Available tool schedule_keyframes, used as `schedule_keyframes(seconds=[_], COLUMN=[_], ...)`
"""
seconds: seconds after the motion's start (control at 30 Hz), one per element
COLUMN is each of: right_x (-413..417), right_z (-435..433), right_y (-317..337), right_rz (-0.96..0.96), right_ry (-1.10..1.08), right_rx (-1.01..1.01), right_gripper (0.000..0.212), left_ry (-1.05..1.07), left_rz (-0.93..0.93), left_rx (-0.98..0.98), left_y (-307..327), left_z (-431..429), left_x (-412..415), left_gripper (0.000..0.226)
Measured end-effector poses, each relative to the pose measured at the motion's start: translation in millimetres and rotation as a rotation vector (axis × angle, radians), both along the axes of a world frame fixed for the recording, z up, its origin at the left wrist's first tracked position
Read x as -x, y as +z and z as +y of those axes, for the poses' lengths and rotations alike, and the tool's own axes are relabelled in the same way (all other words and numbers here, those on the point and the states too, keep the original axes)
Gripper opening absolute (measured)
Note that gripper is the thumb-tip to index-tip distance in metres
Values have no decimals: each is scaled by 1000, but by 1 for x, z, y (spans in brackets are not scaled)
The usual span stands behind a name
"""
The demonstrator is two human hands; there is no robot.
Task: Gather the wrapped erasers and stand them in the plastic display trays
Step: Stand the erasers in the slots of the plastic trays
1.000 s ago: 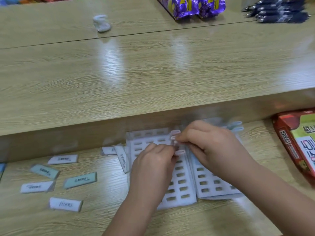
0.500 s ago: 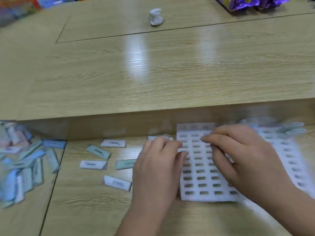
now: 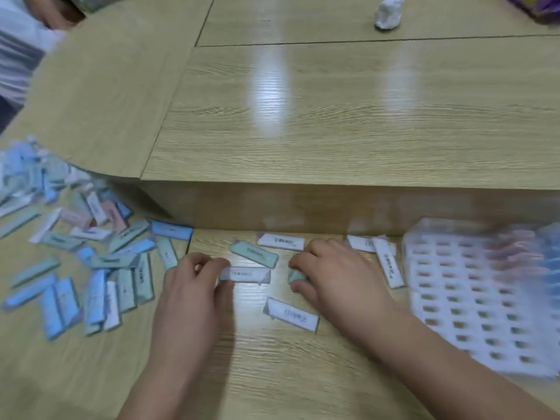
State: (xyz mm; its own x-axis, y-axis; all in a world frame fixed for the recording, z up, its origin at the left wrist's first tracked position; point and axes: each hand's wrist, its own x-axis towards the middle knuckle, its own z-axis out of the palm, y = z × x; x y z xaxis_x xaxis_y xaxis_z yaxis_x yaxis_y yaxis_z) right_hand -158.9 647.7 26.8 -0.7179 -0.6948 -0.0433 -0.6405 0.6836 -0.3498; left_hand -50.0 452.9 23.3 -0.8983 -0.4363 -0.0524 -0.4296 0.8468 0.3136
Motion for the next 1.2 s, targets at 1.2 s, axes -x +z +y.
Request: schedule_keyframes(seconds=[1.2], right_x=[42], right_z=[367], right_y=[90], right_rz=[56], right_ry=[-683], right_rx=[354], right_gripper=[41], left_ry=[-189], left_rz=[261], left_rx=[-513], left_y=[59], left_z=[225], left_x=[110], left_gripper=[35])
